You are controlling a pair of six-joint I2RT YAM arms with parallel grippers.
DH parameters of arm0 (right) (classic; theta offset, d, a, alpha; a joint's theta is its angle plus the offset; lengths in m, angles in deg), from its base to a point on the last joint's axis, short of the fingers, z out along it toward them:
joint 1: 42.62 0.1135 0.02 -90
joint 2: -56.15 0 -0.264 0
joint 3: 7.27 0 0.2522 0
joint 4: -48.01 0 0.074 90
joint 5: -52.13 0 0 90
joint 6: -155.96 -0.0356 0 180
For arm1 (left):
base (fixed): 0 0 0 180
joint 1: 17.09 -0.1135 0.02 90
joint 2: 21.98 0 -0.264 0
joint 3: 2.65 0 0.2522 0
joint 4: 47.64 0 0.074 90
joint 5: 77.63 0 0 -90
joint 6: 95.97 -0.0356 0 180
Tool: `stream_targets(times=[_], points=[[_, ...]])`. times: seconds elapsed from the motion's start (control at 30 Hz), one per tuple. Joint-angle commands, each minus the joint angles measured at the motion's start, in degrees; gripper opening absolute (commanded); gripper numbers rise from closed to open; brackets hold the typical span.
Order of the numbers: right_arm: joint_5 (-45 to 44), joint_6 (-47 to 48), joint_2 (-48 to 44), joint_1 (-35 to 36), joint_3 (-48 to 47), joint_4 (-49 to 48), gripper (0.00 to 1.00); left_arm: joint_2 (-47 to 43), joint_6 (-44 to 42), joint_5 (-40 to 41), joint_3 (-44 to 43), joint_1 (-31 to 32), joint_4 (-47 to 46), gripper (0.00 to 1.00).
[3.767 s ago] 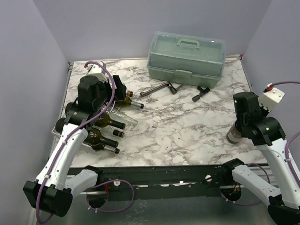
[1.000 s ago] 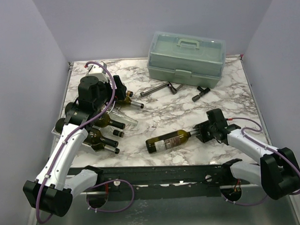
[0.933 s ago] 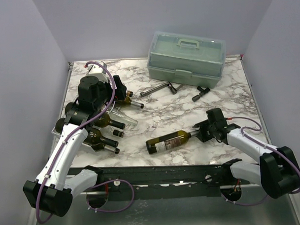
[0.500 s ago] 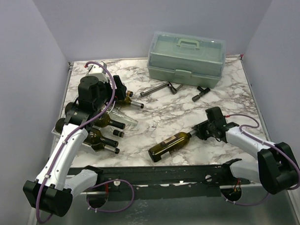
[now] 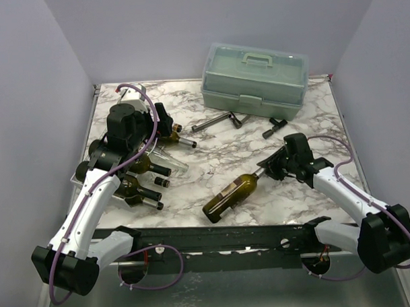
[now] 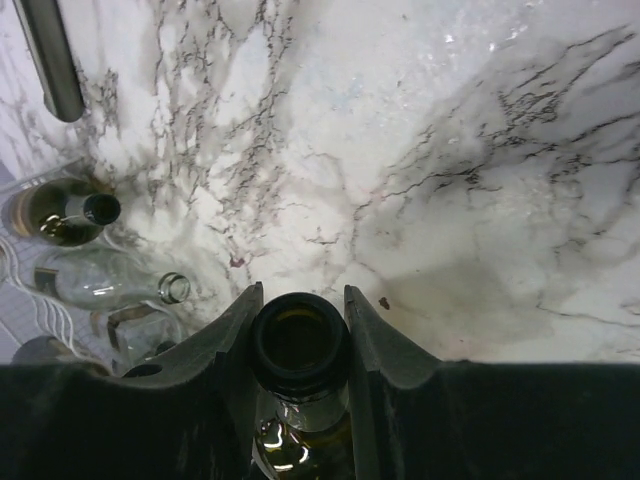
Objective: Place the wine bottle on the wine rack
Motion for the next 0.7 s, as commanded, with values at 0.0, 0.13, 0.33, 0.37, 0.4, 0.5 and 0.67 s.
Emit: stream_targets(times=[0.0,0.13,0.33,0.37,0.4,0.5,0.67], points=[[6.34,-2.97,-0.14,-0.08,-0.45,-5.63,0.01,1.08,-0.23,-3.79,-0.62,0.22,0.35,0.99],[10.52,-10.41,2.99,-0.05,0.65,-13.22,0.01,4.74,-1.52,-15.24,-1.51,2.59,-1.16,0.95],[10.31,-12.69,5.46,-0.05,-3.36,-13.02,0.01,9.03,-7.31,-17.56,-0.42,14.50,-1.15,0.99],[9.92,-12.77,5.32,-0.08,-3.76,-12.29,0.01,9.10,-8.78,-16.17,0.27,16.95,-1.46,0.99],[9.57,-12.78,4.93,-0.05,-4.14,-11.52,0.01,9.33,-10.16,-14.52,1.31,18.96,-1.88,0.99],[8.26,-13.03,3.19,-0.07,-4.21,-9.70,0.01,11.25,-14.69,-10.65,3.15,25.46,-1.94,0.99],[7.80,-12.56,0.60,-0.05,-3.28,-8.68,0.01,14.92,-18.67,-5.28,5.86,32.78,-3.36,0.99]])
